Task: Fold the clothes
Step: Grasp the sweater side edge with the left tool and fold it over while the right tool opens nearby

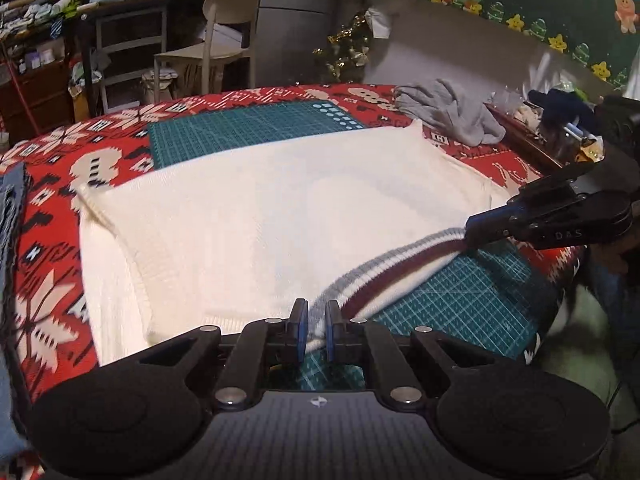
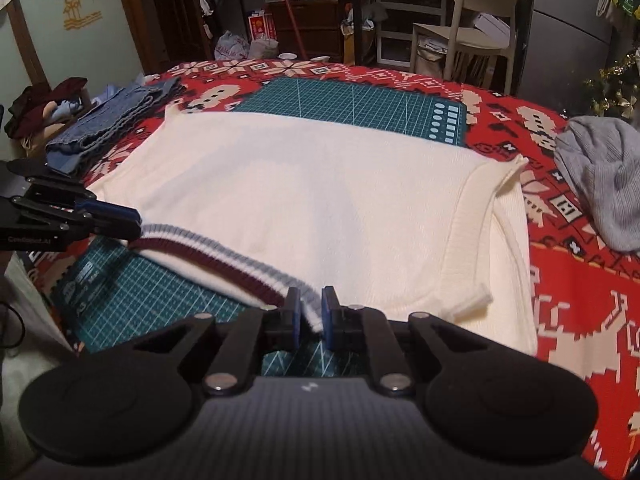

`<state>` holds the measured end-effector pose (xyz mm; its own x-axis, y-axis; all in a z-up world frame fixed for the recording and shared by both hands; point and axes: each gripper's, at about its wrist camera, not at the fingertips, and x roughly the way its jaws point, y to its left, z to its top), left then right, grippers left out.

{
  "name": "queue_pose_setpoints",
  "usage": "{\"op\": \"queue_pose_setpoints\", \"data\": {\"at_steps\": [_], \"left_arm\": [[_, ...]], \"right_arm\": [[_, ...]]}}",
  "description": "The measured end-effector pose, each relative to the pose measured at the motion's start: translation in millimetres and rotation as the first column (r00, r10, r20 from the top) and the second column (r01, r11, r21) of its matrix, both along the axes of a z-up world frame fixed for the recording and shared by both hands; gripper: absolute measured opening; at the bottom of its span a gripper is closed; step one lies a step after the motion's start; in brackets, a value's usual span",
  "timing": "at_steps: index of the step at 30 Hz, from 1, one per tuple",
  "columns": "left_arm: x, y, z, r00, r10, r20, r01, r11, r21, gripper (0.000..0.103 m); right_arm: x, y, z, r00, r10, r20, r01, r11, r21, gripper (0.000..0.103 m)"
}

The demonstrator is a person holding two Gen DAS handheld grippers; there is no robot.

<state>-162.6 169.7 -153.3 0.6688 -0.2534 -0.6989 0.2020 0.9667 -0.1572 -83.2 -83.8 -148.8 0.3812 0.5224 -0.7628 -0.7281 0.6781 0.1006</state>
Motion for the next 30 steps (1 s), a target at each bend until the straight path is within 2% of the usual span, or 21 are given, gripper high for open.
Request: {"op": "queue_pose_setpoints", "data": {"at_steps": [1, 3, 6, 8, 11, 12, 16, 19, 23, 28, 30], "left_arm": [[-3, 1, 0, 1.000, 0.007, -0.010, -0.007, 1.000, -0.006, 0.008], [-11, 4, 0, 0.999, 0.023, -0.030, -0.024, 1.000, -0.014, 0.008], [-22, 14, 3, 0.997, 0.073, -0.031, -0.074, 0.997, -0.031, 0.008], [-28, 23, 7, 0.993, 0.112, -0.020, -0.113, 0.993, -0.046, 0.008], [-33, 42, 13, 0.977, 0.211, -0.030, -0.213, 0.974, -0.074, 0.008], [-35, 49, 15, 0.967, 0.254, -0.029, -0.256, 0.963, -0.082, 0.008], [-40, 75, 13, 0.909, 0.415, -0.045, -0.418, 0.904, -0.091, 0.009], [-38, 88, 7, 0.883, 0.463, -0.078, -0.468, 0.880, -0.083, 0.010], [-39, 90, 0, 0.878, 0.471, -0.087, -0.476, 0.878, -0.052, 0.026], [-37, 85, -2, 0.890, 0.451, -0.071, -0.452, 0.892, -0.003, 0.022], [-32, 80, -1, 0.904, 0.420, -0.076, -0.420, 0.907, 0.019, 0.020]], "right_arm": [[-2, 1, 0, 1.000, 0.006, 0.002, -0.006, 1.000, -0.004, 0.014], [-7, 5, 4, 1.000, 0.025, 0.012, -0.025, 1.000, -0.004, 0.024], [-12, 13, 13, 0.998, 0.053, 0.024, -0.054, 0.998, 0.027, 0.032], [-13, 18, 21, 0.998, 0.062, 0.030, -0.063, 0.997, 0.043, 0.046], [-14, 23, 31, 0.998, 0.061, 0.029, -0.063, 0.995, 0.073, 0.062], [-14, 23, 33, 0.998, 0.061, 0.027, -0.063, 0.995, 0.082, 0.064], [-16, 24, 33, 0.997, 0.067, 0.024, -0.069, 0.994, 0.085, 0.064], [-14, 23, 30, 0.998, 0.057, 0.007, -0.057, 0.995, 0.083, 0.064], [-12, 21, 30, 0.999, 0.047, -0.002, -0.046, 0.995, 0.088, 0.064], [-13, 20, 26, 0.999, 0.049, -0.021, -0.047, 0.995, 0.087, 0.064], [-13, 21, 25, 0.998, 0.050, -0.026, -0.048, 0.995, 0.082, 0.064]]}}
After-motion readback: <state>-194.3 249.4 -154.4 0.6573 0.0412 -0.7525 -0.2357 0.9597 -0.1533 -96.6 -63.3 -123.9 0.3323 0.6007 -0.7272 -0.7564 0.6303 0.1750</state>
